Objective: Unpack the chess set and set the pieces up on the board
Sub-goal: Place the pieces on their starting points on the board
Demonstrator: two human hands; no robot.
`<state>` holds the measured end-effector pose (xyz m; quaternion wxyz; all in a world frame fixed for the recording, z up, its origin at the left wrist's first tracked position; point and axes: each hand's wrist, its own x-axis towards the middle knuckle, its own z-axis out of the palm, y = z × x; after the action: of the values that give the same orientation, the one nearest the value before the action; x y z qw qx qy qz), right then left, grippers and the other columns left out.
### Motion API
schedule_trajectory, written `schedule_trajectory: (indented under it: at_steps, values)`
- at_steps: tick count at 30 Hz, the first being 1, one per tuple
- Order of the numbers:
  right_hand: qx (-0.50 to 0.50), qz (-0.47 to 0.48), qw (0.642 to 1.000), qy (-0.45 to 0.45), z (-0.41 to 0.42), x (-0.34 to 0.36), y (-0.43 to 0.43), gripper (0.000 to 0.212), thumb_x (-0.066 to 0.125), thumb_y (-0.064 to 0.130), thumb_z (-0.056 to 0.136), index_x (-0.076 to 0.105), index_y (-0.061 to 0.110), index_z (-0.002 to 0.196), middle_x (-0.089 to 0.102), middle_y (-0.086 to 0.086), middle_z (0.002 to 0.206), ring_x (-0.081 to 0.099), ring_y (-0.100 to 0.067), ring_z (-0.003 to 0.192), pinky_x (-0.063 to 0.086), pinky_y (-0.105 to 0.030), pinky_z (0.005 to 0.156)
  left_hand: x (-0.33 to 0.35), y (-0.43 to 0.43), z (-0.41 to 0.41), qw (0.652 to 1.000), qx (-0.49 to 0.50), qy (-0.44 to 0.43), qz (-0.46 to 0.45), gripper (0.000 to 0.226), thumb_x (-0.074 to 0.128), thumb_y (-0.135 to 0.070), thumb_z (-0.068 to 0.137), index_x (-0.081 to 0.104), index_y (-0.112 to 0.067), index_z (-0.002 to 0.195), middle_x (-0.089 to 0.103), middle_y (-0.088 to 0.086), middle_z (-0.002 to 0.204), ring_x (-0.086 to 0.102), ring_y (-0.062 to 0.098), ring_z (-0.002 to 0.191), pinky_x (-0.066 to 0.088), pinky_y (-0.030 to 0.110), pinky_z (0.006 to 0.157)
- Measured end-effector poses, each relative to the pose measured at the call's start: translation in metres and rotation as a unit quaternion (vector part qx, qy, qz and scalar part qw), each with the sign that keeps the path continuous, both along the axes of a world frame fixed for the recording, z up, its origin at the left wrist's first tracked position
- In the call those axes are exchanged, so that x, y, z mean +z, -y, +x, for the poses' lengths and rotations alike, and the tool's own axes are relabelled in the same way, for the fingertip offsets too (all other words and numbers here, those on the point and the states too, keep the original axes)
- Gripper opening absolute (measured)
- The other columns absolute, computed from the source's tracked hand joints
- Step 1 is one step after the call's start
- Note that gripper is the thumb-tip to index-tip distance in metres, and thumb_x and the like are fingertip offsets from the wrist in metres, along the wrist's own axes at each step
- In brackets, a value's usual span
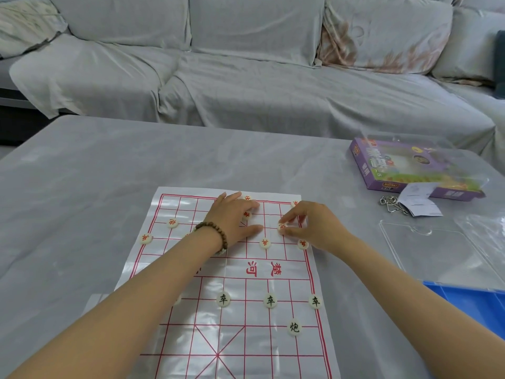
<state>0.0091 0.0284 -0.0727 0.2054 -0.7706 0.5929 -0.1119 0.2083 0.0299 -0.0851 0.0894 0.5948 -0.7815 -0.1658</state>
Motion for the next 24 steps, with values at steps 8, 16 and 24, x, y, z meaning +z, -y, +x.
schedule_trajectory:
  at_steps: [8, 16, 24]
  values:
    - [0.000, 0.004, 1.000, 0.005, 0.002, 0.003, -0.003, 0.021, 0.070, 0.040, 0.079, 0.069, 0.030, 0.097, 0.058, 0.013, 0.094, 0.055, -0.007, 0.085, 0.045, -0.018, 0.075, 0.014, -0.006, 0.021, 0.996, 0.035, -0.074, -0.030, 0.045, 0.046, -0.045, 0.091, 0.048, -0.025, 0.131, 0.048, -0.002, 0.135, 0.035, 0.018, 0.131, 0.026, 0.034, 0.108]
    - [0.008, -0.012, 0.999, 0.051, 0.027, 0.009, 0.001, 0.019, 0.067, 0.037, 0.082, 0.068, 0.028, 0.099, 0.058, 0.014, 0.093, 0.053, -0.004, 0.082, 0.042, -0.014, 0.071, 0.019, -0.013, 0.078, 0.986, 0.091, -0.141, -0.015, 0.032, 0.057, -0.036, 0.087, 0.058, -0.024, 0.117, 0.055, -0.006, 0.125, 0.046, 0.012, 0.118, 0.036, 0.028, 0.099]
    - [0.003, 0.013, 0.997, 0.071, 0.059, 0.005, 0.006, 0.027, 0.068, 0.030, 0.083, 0.067, 0.021, 0.109, 0.063, 0.004, 0.111, 0.056, -0.010, 0.092, 0.043, -0.015, 0.073, 0.009, -0.015, 0.077, 0.993, 0.082, -0.084, 0.019, 0.046, 0.065, -0.039, 0.082, 0.054, -0.026, 0.125, 0.056, -0.005, 0.118, 0.045, 0.008, 0.102, 0.041, 0.025, 0.092]
